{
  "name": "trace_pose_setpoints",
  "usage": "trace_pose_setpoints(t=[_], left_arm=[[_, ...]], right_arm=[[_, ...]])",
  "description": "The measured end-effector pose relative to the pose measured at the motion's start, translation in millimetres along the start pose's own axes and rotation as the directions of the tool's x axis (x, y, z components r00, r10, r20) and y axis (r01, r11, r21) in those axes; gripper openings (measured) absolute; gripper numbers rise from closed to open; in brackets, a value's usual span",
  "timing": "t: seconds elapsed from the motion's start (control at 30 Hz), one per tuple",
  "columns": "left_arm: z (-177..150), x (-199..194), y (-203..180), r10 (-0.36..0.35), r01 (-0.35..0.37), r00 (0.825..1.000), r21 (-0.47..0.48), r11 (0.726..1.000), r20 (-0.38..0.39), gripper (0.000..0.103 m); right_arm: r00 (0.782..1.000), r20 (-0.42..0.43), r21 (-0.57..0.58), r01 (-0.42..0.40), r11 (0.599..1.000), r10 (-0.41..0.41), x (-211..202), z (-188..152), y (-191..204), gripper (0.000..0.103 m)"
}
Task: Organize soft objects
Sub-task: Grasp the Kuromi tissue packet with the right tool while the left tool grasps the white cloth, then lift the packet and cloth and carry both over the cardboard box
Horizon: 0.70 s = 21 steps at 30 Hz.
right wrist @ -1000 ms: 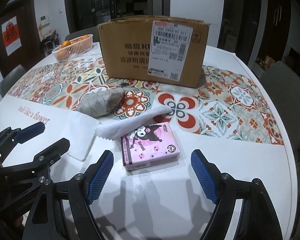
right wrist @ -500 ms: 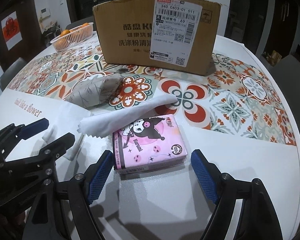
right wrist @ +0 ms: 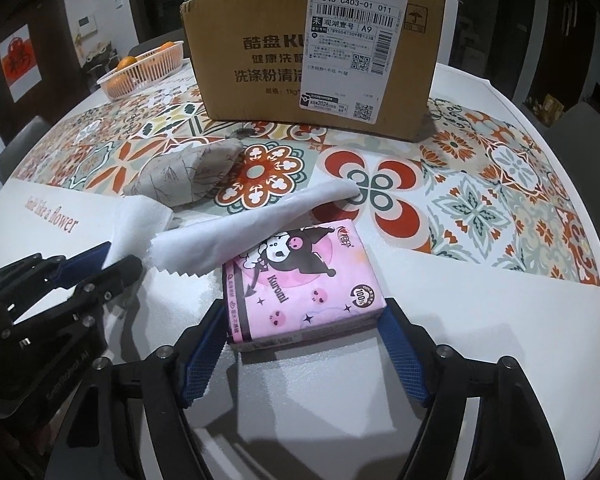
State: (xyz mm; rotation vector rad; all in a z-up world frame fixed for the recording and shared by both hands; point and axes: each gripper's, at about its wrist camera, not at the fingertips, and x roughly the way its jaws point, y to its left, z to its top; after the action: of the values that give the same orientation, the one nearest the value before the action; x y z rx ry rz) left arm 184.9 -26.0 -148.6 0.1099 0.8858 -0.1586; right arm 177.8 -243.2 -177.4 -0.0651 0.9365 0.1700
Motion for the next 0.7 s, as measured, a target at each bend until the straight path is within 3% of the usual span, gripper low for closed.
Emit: trace_pose_setpoints(t=[0.23,0.7], left_arm=[[-2.0,-5.7,0.4,-0.007,0.007,1.000,0.007,1.000,-0.003,0.009],[2.0,-46.0,1.4,-0.028,0.026,0.996,0.018,0.999,0.079,0.009]], right_arm=[[1.000,0.005,-0.002,0.007,1.000,-0.007,-6.4,-2.9,4.4,0.075],[0.998,0.070,0.010,0.009,1.000,-0.010,-44.2,-4.8,12.7,0.075]])
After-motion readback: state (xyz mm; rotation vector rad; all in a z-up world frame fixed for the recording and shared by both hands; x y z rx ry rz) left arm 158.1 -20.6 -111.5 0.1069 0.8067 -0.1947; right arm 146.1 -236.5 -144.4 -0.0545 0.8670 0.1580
